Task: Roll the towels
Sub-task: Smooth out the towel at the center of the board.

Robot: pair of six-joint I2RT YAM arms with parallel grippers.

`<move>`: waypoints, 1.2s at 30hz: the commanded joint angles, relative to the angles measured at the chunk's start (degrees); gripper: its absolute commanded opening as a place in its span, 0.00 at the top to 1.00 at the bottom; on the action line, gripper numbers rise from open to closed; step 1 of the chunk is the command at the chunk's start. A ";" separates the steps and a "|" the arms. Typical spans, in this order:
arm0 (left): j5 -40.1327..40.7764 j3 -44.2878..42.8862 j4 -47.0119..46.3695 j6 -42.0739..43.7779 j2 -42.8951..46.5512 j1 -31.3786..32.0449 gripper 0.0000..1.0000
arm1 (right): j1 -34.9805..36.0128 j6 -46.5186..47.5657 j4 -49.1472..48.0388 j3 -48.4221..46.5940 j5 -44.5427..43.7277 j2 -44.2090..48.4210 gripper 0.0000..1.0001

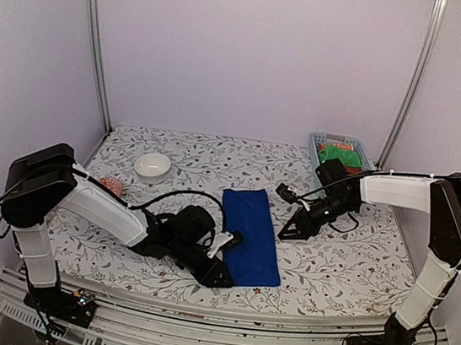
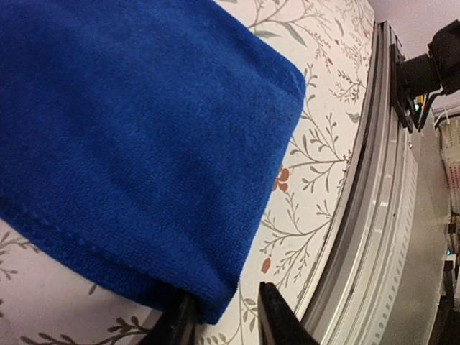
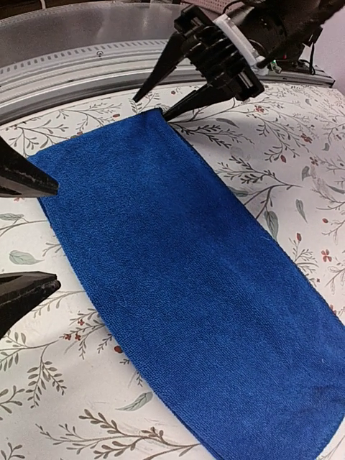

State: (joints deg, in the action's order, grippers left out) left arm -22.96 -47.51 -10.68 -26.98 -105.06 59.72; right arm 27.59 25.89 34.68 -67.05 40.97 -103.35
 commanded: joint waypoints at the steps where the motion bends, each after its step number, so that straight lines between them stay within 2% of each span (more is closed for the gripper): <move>1: 4.80 -1.24 7.54 0.90 1.69 2.54 0.63 | 0.38 1.31 1.52 0.43 2.13 2.11 0.65; 5: 10.13 1.37 11.93 2.40 8.18 2.58 0.57 | 2.99 2.13 2.63 1.83 5.59 2.72 0.71; 9: 9.83 1.53 8.20 5.48 10.79 2.59 0.66 | 6.63 2.41 4.32 2.36 9.69 0.42 0.79; 12: 8.93 -0.14 5.20 8.21 9.05 2.72 0.71 | 8.42 2.37 4.84 2.36 11.40 -1.97 0.80; 13: 8.19 -0.43 3.86 9.63 8.33 2.81 0.71 | 8.70 2.18 4.86 2.29 11.98 -2.74 0.84; 16: 5.50 -1.05 -0.40 13.02 5.36 2.84 0.74 | 8.88 1.76 5.81 1.95 13.23 -5.19 0.87; 22: 1.80 -3.49 -1.20 15.66 -1.41 2.70 0.80 | 8.88 2.36 6.85 4.11 15.57 -7.57 0.89; 32: 1.48 0.31 -1.14 13.89 -3.09 2.71 0.81 | 8.88 0.39 6.44 5.52 8.90 -13.70 0.90; 36: 2.67 0.11 0.93 14.79 -1.66 2.73 0.76 | 8.88 -0.48 6.09 5.57 7.03 -13.78 0.90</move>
State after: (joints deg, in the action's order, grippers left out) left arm -20.56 -48.29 -12.36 -13.13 -106.67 62.08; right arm 36.47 26.33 40.88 -61.71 53.56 -115.57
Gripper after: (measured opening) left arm 0.217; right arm 0.097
